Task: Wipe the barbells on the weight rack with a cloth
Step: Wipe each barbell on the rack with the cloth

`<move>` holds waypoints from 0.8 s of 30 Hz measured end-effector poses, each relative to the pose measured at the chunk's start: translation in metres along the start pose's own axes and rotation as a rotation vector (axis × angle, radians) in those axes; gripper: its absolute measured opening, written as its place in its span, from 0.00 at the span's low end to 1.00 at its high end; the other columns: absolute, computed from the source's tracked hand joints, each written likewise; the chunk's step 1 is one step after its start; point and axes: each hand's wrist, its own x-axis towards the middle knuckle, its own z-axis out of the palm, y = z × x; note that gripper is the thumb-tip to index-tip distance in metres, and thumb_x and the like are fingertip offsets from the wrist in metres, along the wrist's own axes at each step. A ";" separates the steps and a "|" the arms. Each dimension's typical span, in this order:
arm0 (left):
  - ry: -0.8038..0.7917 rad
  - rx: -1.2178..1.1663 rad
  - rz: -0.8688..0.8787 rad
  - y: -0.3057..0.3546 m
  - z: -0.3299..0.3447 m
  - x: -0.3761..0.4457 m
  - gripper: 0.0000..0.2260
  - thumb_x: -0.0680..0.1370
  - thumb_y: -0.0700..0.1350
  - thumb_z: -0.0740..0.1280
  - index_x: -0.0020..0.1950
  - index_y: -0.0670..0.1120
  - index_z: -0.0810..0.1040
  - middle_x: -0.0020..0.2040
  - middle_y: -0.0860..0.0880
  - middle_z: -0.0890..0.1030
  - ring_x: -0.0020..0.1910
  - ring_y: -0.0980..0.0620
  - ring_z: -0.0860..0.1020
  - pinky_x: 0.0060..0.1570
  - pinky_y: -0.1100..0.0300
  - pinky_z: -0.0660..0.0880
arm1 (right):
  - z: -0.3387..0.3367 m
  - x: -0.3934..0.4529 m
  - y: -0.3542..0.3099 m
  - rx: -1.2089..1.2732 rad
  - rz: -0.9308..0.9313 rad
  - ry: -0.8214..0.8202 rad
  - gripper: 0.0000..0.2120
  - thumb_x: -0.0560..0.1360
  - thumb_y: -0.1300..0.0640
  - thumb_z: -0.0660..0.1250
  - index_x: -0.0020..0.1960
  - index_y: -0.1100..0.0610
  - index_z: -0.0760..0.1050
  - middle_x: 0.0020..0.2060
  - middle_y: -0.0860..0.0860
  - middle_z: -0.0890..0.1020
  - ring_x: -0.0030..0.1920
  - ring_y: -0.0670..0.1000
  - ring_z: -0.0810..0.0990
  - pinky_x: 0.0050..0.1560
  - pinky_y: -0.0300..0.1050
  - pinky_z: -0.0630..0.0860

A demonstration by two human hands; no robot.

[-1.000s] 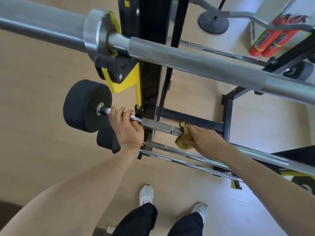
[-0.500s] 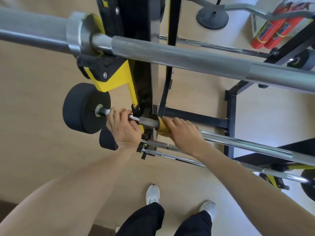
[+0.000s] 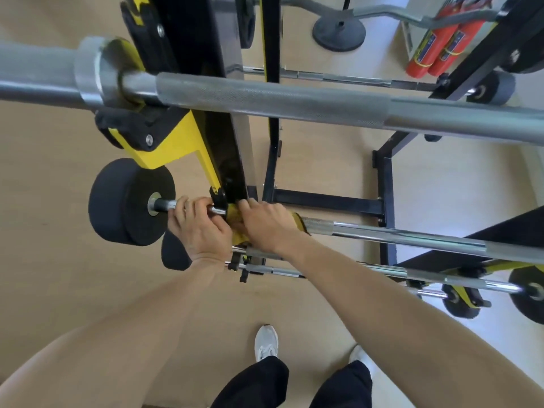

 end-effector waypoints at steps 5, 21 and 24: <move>0.009 -0.029 -0.006 -0.002 0.001 0.000 0.14 0.73 0.41 0.57 0.54 0.44 0.77 0.54 0.45 0.80 0.68 0.42 0.71 0.71 0.39 0.61 | -0.001 -0.053 0.040 -0.049 -0.083 0.043 0.31 0.80 0.45 0.65 0.77 0.50 0.55 0.64 0.51 0.75 0.62 0.53 0.75 0.64 0.51 0.73; 0.083 -0.052 0.021 0.000 0.002 -0.004 0.10 0.75 0.40 0.60 0.53 0.43 0.78 0.53 0.43 0.80 0.64 0.41 0.73 0.66 0.36 0.65 | 0.004 -0.007 -0.004 0.000 0.043 0.071 0.17 0.83 0.42 0.55 0.62 0.53 0.70 0.52 0.50 0.79 0.52 0.53 0.81 0.50 0.51 0.78; 0.074 -0.071 0.024 -0.003 0.002 -0.003 0.10 0.75 0.40 0.60 0.53 0.43 0.78 0.53 0.43 0.81 0.64 0.41 0.73 0.66 0.36 0.65 | 0.002 -0.020 0.010 0.002 -0.015 0.058 0.18 0.82 0.43 0.57 0.66 0.53 0.68 0.55 0.51 0.79 0.54 0.54 0.80 0.54 0.53 0.77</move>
